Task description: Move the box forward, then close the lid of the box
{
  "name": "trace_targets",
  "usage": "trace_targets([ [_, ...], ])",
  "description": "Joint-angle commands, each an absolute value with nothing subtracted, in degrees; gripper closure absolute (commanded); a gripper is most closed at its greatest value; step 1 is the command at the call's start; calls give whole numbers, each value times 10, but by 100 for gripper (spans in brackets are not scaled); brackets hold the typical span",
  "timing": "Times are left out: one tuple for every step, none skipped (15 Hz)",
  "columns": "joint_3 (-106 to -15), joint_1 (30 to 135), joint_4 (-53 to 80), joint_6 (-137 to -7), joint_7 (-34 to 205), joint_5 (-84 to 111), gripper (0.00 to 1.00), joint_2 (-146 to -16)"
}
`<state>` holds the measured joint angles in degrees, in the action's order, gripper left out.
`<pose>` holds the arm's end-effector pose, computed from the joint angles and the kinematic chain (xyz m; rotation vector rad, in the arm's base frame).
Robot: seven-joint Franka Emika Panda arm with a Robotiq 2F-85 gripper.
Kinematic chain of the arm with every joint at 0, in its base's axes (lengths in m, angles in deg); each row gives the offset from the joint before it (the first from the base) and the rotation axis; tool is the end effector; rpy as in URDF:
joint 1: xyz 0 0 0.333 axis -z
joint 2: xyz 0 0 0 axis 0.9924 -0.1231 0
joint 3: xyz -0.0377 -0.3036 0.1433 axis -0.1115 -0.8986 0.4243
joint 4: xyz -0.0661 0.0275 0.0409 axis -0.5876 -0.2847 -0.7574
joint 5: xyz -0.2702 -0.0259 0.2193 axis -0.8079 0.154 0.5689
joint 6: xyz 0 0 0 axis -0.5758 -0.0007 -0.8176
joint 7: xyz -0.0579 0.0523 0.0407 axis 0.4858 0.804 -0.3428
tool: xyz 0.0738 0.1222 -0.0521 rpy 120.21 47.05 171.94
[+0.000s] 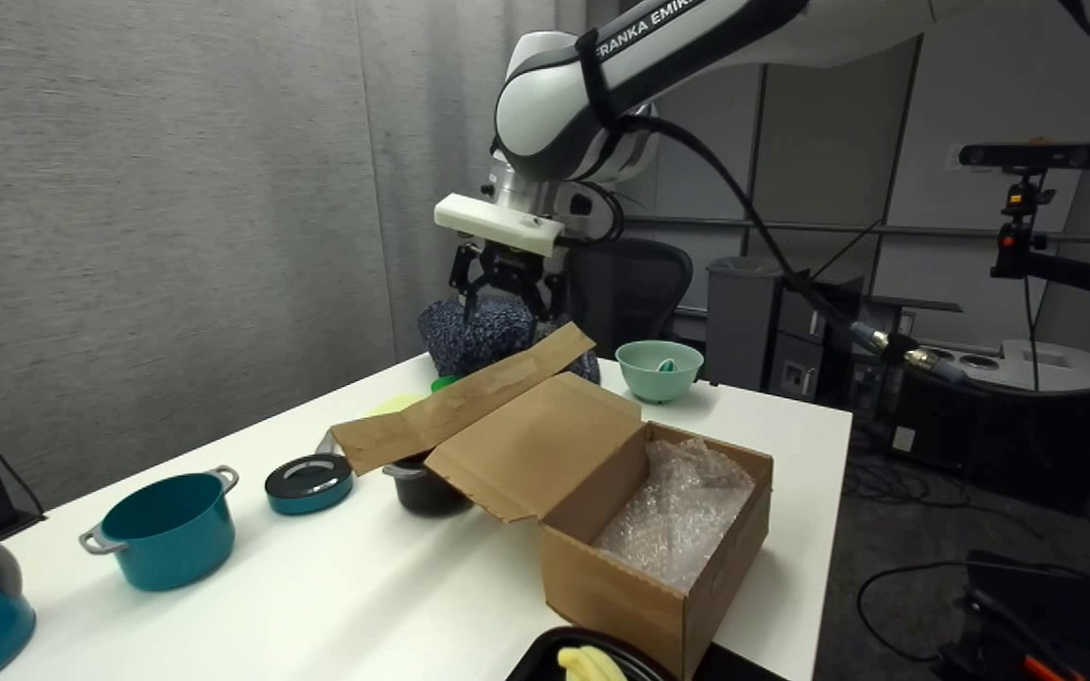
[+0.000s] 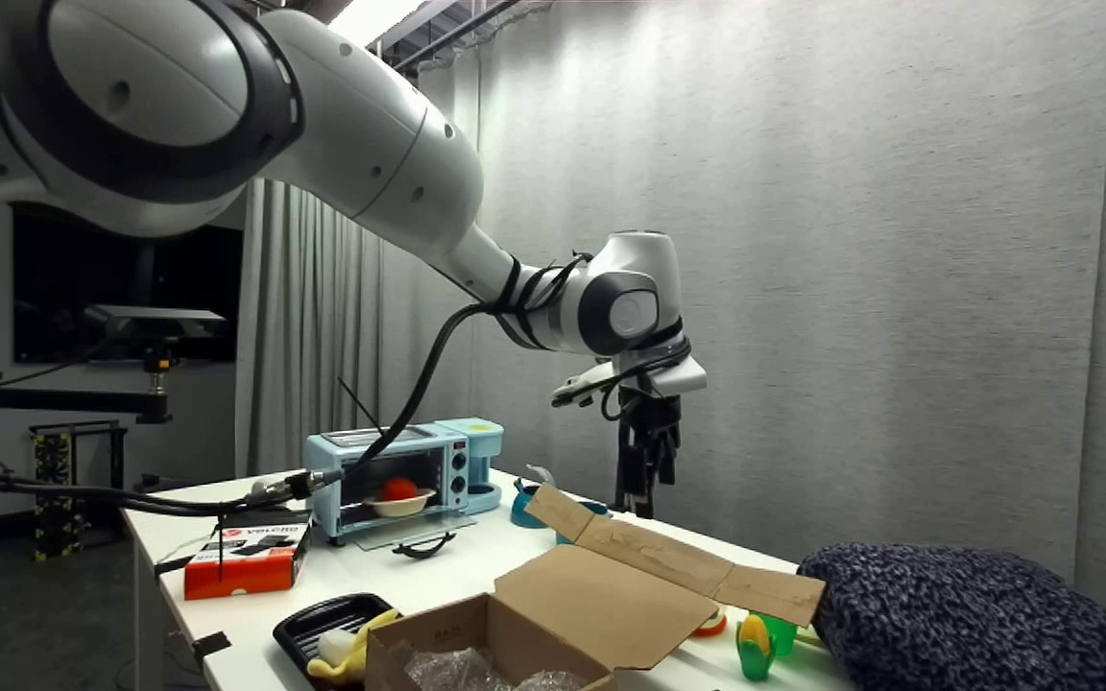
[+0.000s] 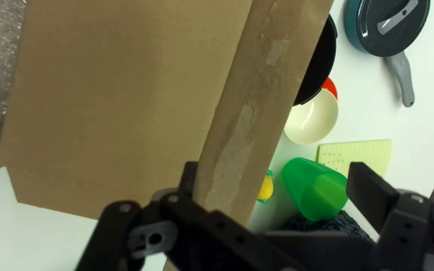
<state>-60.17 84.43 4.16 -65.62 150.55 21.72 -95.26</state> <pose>0.7078 -0.0471 0.3997 -2.3154 1.8305 -0.2832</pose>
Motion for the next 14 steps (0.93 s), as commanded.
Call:
trace_targets([
  [-608,841,-44,-629,1503,230,0,-1017],
  [-607,843,-59,-616,1501,232,0,-1030],
  [-606,843,-66,-616,1501,234,0,-1040],
  [-606,844,-81,-608,1501,235,0,-1052],
  [-604,846,-95,-599,1500,238,0,-1064],
  [-602,848,-109,-591,1500,241,0,-1073],
  [-603,857,-115,-579,1488,245,0,-1073],
  [-604,861,-124,-570,1486,247,0,-1078],
  [-603,865,-137,-559,1484,249,0,-1084],
  [-604,868,-149,-543,1483,250,0,-1089],
  [-604,871,-160,-529,1483,250,0,-1094],
  [-605,873,-168,-519,1484,249,0,-1098],
  [-605,875,-176,-511,1484,249,0,-1103],
  [-604,878,-184,-504,1483,249,0,-1107],
])
